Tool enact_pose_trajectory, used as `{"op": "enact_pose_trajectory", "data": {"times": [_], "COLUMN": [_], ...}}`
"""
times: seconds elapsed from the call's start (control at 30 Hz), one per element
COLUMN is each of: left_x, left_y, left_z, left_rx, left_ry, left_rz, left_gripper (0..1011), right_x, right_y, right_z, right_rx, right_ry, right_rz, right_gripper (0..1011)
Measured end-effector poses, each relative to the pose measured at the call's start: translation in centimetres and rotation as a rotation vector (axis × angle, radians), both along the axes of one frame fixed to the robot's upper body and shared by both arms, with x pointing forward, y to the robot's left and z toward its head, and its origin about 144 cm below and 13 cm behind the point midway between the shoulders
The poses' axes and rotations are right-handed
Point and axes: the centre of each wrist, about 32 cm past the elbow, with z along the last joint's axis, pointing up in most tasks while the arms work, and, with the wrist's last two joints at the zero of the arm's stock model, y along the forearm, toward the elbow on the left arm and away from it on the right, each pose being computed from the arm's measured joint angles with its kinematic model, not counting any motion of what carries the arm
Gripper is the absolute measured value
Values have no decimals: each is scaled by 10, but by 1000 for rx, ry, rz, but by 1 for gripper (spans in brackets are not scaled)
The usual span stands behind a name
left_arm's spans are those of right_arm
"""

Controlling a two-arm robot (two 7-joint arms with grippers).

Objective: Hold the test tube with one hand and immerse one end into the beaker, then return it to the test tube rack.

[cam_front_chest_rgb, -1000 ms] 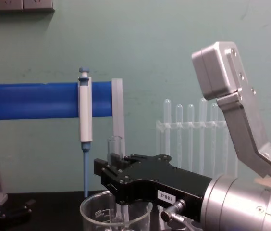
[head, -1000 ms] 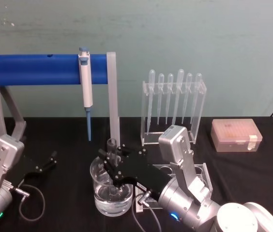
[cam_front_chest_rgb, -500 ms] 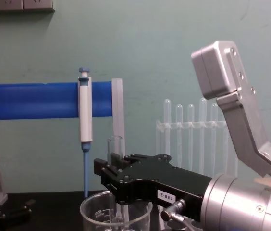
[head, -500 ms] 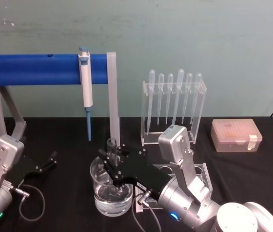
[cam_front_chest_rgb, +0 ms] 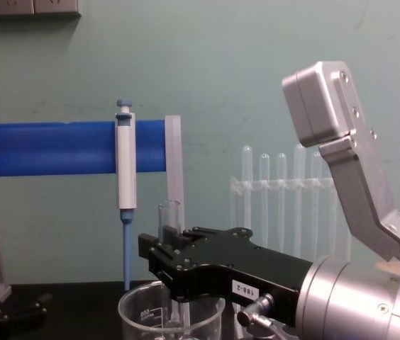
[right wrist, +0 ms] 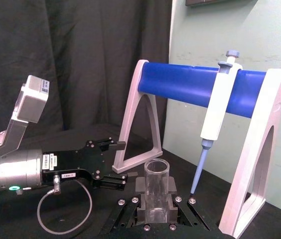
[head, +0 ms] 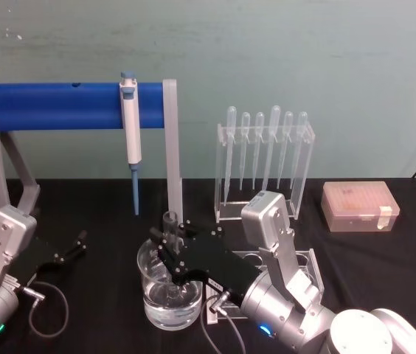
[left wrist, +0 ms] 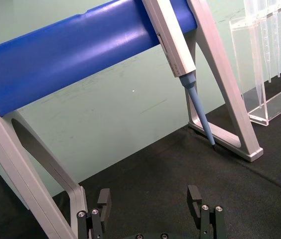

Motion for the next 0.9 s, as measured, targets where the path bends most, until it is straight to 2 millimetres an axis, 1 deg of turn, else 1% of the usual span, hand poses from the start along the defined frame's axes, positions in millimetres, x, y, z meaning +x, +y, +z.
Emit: {"op": "enact_pose_trajectory", "data": {"times": [0.9], "left_x": [0], "left_y": [0], "left_z": [0], "left_rx": [0], "left_ry": [0], "left_rz": [0], "left_gripper": [1000], "right_x": [0], "right_y": [0], "right_z": [0], "right_rx": [1], "right_ry": [0], "right_rz": [-1], "right_gripper": [224]}}
